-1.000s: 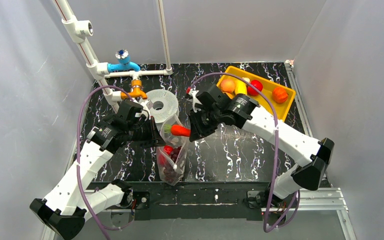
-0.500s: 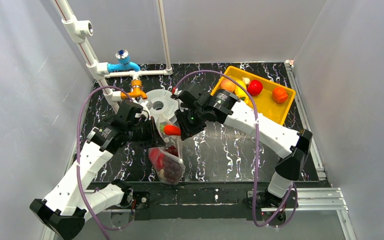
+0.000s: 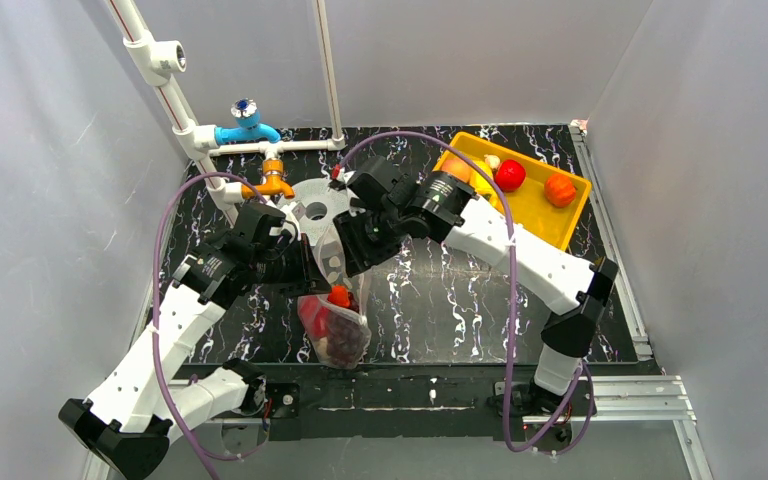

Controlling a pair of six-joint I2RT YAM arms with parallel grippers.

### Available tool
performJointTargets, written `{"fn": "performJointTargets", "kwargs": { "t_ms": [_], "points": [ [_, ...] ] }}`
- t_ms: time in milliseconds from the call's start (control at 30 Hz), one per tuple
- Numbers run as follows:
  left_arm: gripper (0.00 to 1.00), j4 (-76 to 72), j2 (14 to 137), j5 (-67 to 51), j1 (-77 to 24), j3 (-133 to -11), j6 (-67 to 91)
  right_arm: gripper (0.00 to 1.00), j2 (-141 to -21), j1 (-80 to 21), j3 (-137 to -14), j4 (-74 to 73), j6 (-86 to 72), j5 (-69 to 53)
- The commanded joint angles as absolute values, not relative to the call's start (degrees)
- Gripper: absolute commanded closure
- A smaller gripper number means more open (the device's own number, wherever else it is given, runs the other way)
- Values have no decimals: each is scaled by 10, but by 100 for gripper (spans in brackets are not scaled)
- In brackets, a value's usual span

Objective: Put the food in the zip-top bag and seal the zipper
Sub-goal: Place the fake vegetable in the zipper food storage bag, then adjust the zipper food storage bag at the center of the board.

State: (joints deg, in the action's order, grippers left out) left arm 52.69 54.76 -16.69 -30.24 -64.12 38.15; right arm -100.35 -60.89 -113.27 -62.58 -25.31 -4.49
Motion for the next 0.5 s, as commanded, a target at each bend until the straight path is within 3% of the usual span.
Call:
{"fn": "performJointTargets", "kwargs": {
  "t_ms": [0, 467],
  "points": [
    [100, 534, 536, -173, -305, -644, 380, 49, -999, -614, -1126, -555, -255, -146],
    [100, 445, 441, -179, -305, -667, 380, 49, -932, -604, -1061, -518, -249, -99]
  ]
}}
